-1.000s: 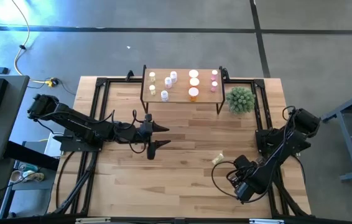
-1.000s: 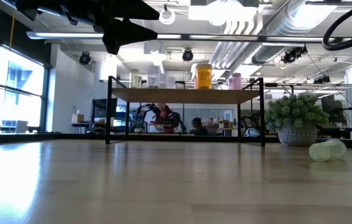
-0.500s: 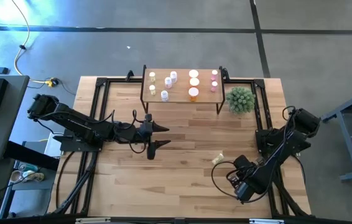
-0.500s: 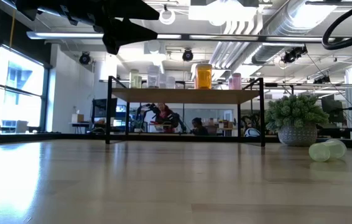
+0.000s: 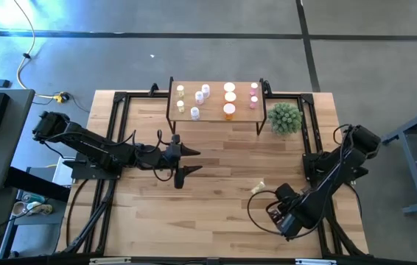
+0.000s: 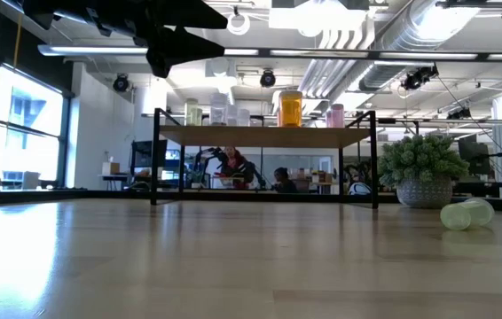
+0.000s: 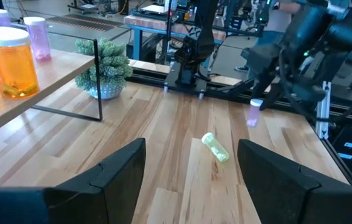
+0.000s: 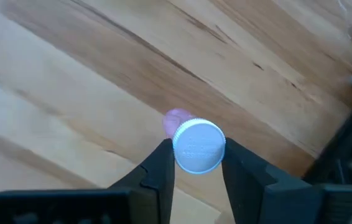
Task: Pick and place medicine bottles onto shelf by color
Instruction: Put the pink pill bottle aligned with the other pink bottle on the shelf
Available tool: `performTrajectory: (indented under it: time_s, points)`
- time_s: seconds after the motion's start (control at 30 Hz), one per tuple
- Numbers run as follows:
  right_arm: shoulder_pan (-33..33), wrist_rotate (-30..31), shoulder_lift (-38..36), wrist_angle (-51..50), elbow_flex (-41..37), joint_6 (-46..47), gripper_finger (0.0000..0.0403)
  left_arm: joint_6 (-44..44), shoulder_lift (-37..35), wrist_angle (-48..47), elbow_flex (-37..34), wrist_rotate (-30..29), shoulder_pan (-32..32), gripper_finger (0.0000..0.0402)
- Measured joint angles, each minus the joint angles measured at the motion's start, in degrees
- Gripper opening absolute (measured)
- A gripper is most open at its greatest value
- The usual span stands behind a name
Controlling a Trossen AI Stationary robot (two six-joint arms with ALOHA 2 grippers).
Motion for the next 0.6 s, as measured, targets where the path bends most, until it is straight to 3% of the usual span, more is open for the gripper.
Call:
performTrajectory:
  time_s: [0.3, 0.6]
  points:
    - [-6.9, 5.6, 0.0, 0.0, 7.4, -11.3, 0.0099, -0.3, 0.0, -2.7, 0.0, 0.0, 0.0, 0.0243]
    - [-18.8, 6.9, 0.0, -2.3, 13.5, -28.1, 0.0099, -1.5, 0.0, -3.5, 0.0, 0.4, 0.0, 0.0243]
